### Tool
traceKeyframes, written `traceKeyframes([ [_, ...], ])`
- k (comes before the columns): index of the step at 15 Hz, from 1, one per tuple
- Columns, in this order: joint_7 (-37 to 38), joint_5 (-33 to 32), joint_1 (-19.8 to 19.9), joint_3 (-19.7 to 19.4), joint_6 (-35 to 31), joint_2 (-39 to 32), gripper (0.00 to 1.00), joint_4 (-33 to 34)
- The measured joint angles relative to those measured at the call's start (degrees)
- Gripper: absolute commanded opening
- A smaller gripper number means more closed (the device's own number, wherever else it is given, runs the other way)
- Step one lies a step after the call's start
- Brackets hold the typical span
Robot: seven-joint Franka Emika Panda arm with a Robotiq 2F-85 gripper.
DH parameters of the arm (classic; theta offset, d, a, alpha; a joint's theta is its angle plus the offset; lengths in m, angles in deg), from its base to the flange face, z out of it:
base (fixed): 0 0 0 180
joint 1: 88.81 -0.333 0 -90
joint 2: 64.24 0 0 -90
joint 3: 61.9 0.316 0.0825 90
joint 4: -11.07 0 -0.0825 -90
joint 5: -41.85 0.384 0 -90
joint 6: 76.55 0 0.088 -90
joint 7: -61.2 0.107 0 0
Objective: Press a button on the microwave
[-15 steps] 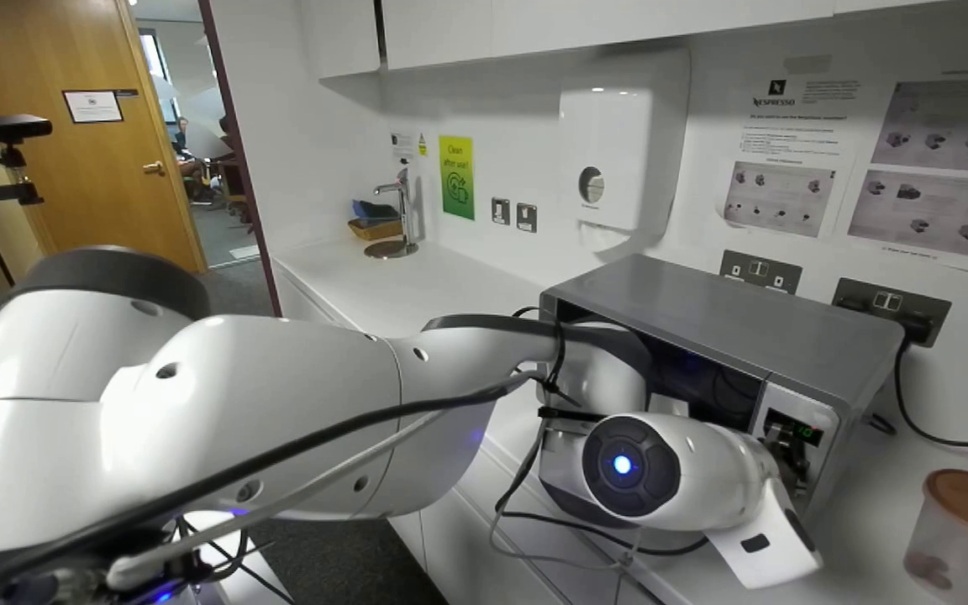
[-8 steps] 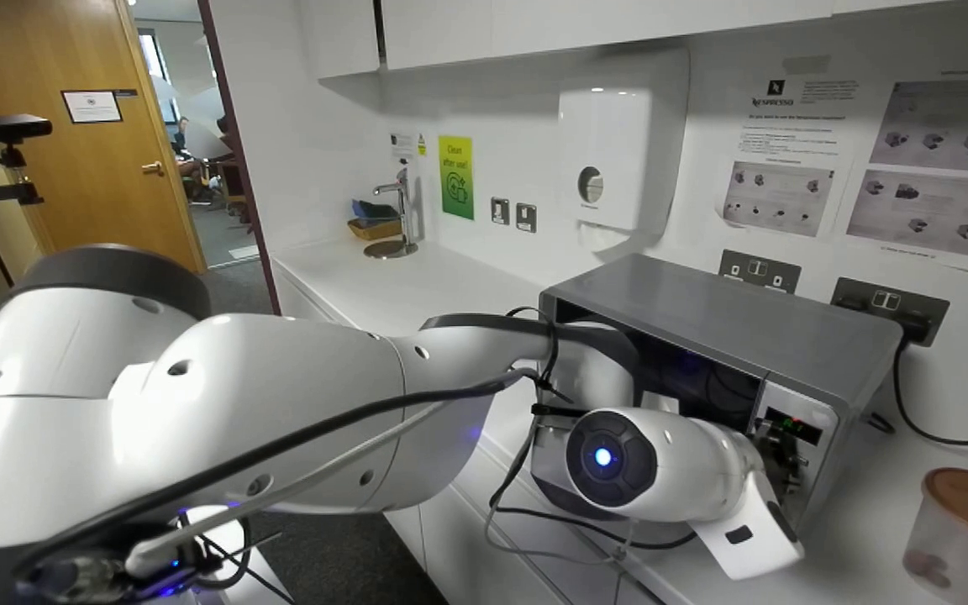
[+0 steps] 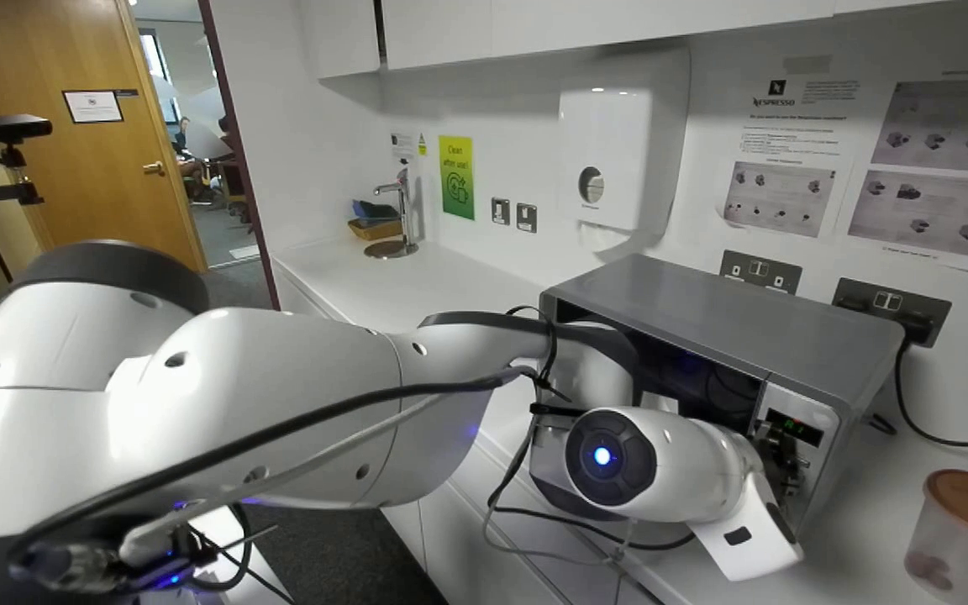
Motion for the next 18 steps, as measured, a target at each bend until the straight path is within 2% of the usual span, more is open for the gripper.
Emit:
traceKeyframes([
  [3, 2.63, 0.53, 1.69, -1.4, 4.66, -5.03, 0.0, -0.55],
  [8, 5.25, 0.26, 14.3, 4.51, 13.81, -17.44, 0.0, -5.88],
  [10, 7.29, 0.06, 20.34, 8.15, 23.03, -22.62, 0.0, -7.92],
  [13, 10.19, 0.29, 29.86, 16.5, 38.08, -28.39, 0.0, -9.24],
  [16, 12.44, 0.58, 34.4, 20.75, 50.64, -33.73, 0.0, -9.24],
  [18, 14.66, 0.48, 36.05, 22.39, 55.39, -37.88, 0.0, -9.39],
])
